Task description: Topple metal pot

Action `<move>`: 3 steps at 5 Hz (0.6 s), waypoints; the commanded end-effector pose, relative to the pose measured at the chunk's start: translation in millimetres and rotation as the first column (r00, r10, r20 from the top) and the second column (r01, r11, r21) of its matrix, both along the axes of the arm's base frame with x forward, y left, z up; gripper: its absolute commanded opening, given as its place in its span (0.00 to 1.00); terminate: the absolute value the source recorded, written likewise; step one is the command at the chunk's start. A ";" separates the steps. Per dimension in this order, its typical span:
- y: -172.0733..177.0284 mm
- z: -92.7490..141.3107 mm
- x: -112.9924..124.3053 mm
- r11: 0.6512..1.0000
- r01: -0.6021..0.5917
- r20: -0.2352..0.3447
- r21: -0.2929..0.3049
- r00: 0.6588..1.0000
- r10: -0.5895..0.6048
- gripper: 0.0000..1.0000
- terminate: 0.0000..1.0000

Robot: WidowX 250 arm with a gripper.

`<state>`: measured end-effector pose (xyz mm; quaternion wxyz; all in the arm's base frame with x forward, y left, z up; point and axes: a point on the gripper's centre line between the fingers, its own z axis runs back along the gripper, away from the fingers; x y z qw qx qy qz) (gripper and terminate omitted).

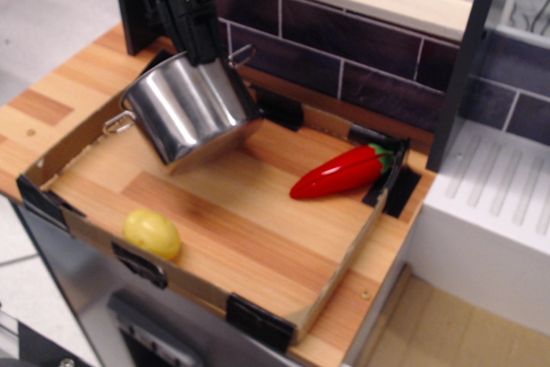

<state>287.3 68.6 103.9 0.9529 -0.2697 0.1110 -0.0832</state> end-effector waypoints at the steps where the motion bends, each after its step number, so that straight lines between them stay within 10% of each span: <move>1: 30.2 -1.4 12.8 0.993 -0.010 0.125 0.115 0.992 -0.005 0.00 0.00; 2: 42.6 -7.5 18.0 0.992 -0.027 0.127 0.127 0.992 0.010 1.00 0.00; 3: 51.0 -6.6 18.9 0.988 -0.005 0.160 0.154 0.987 -0.020 1.00 0.00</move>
